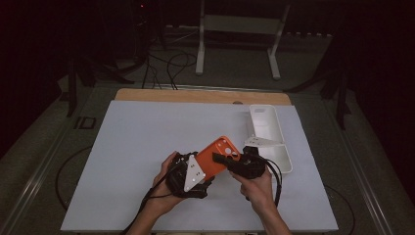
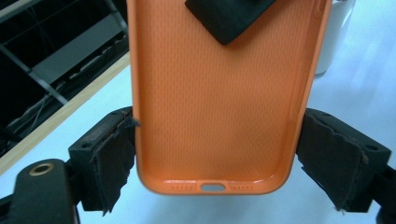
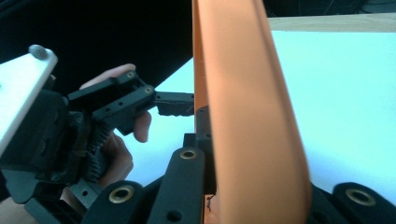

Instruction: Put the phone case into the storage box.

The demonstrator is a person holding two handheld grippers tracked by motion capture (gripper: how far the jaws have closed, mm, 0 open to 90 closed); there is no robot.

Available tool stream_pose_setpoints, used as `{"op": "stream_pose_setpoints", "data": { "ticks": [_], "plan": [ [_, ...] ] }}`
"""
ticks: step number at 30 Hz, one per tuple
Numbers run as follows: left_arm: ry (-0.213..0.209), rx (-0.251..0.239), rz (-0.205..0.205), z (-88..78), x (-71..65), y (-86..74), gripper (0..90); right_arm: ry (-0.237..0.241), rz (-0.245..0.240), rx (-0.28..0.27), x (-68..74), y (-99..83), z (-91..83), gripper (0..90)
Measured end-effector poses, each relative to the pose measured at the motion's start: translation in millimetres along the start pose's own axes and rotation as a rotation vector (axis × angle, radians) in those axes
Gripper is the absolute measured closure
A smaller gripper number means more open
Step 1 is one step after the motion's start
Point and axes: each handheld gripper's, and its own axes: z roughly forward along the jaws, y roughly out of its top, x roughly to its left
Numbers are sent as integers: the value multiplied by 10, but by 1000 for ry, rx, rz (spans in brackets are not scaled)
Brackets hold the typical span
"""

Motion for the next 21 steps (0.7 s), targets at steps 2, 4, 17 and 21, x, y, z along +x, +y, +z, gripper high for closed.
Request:
{"op": "stream_pose_setpoints", "data": {
  "ticks": [2,4,17,21],
  "plan": [
    [5,0,-5,-4,6,3,117,-8,-4,6,-2,0,5,865],
    [-11,1,-16,-8,27,3,83,-12,-2,8,-12,-7,2,865],
    [-120,-8,-80,-99,139,31,45,-9,4,1,-59,3,-38,860],
    [-129,-11,-86,-116,162,38,47,-8,2,-2,-72,8,-64,860]
  ]
}}
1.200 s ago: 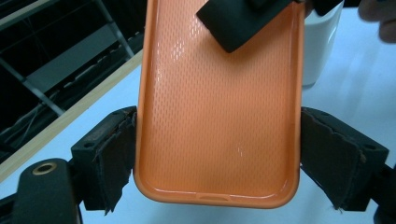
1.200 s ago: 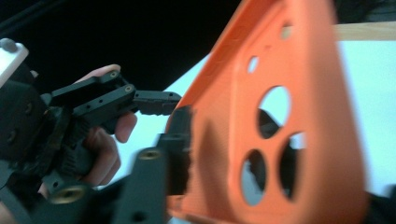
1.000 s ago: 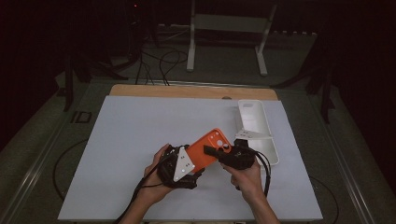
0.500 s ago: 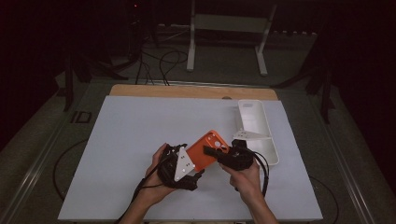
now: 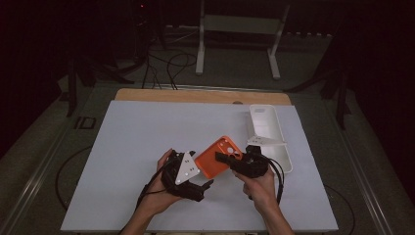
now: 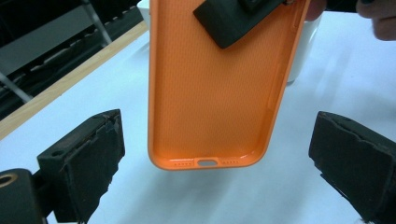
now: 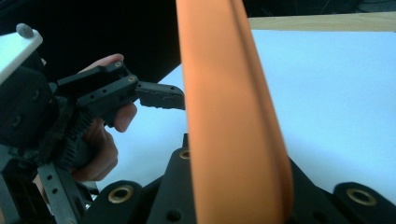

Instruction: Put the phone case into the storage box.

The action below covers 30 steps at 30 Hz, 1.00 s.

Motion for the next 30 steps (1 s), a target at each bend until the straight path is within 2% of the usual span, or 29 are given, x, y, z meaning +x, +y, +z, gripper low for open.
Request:
{"op": "stream_pose_setpoints", "data": {
  "ticks": [3,5,6,9,19,27,30],
  "plan": [
    [-49,-9,-25,-38,57,-2,49,-1,-16,-2,-8,12,-34,858],
    [-54,-10,-28,-42,65,-3,48,0,-18,-4,-9,18,-47,858],
    [-79,-10,-38,-44,85,-10,48,-7,-19,-2,-8,24,-58,858],
    [-85,-7,-36,-47,101,-16,48,-10,-37,2,-9,36,-80,859],
    [-139,2,-77,-31,178,-43,56,-2,-82,33,20,61,-126,858],
    [-189,-8,-90,-13,189,-65,101,10,-128,52,74,80,-151,858],
    [-219,-17,-97,-3,201,-83,129,34,-150,64,96,77,-165,858]
  ]
}}
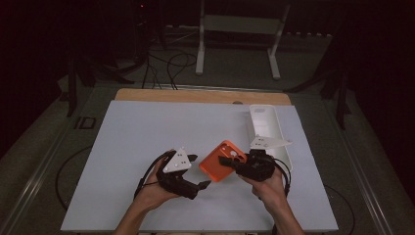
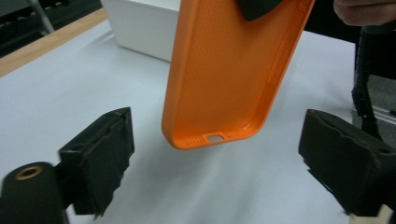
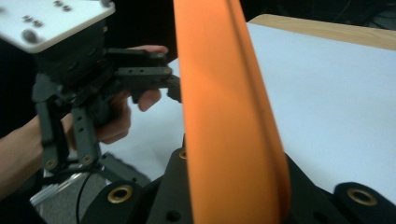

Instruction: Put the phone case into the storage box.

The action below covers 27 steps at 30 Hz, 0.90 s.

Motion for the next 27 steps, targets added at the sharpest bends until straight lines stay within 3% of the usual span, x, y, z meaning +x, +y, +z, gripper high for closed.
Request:
{"op": "stream_pose_setpoints", "data": {
  "ticks": [6,8,11,16,19,20,24,27],
  "plan": [
    [-21,1,-7,16,4,-19,155,30,-48,19,44,-12,-2,859],
    [-47,4,-4,25,2,-28,161,36,-58,24,57,-12,-1,859],
    [-94,-4,4,41,-19,-40,200,73,-119,34,115,-8,8,860],
    [-137,-5,7,51,-24,-53,276,112,-160,44,155,-10,6,861],
    [-188,-19,10,48,-24,-62,349,145,-190,61,173,-15,6,861],
    [-225,-26,15,46,-25,-68,403,166,-206,64,181,-21,8,861],
    [-244,-27,27,48,-33,-73,476,187,-208,58,182,-22,4,862],
    [-266,-31,24,46,-27,-79,589,215,-212,59,165,-23,1,862]
  ]
}}
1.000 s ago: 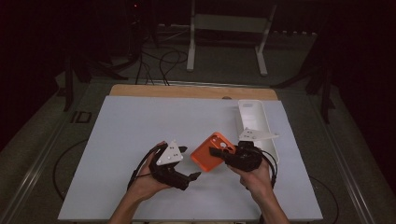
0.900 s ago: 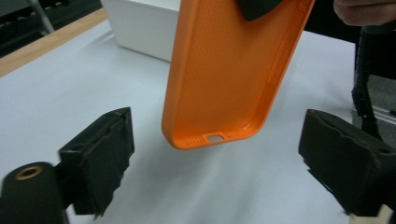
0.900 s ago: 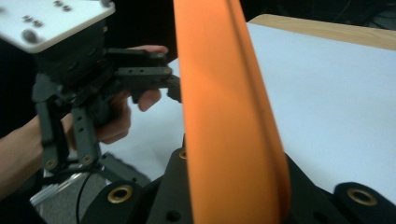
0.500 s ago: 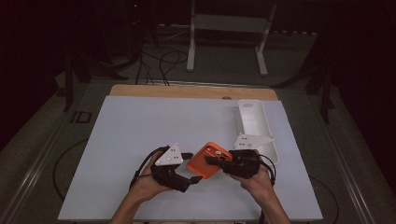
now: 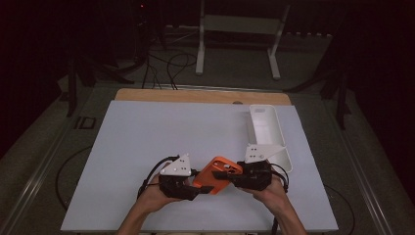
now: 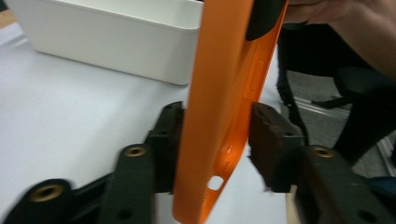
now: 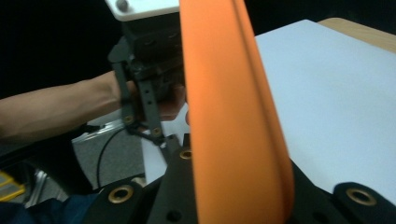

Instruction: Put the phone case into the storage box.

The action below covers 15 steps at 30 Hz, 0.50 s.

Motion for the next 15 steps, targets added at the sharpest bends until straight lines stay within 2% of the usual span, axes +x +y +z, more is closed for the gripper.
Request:
{"op": "stream_pose_setpoints", "data": {
  "ticks": [7,8,11,13,15],
  "plan": [
    [-60,17,19,25,-17,-23,768,62,-15,15,-14,-23,14,859],
    [-81,22,23,26,-14,-28,782,65,-16,15,-15,-25,14,856],
    [-104,33,27,34,-25,-34,823,80,-25,28,-15,-26,15,844],
    [-107,29,29,35,-31,-39,854,92,-31,34,-14,-21,16,818],
    [-100,23,29,36,-35,-42,859,82,-42,33,-13,-14,15,792]
  ]
}}
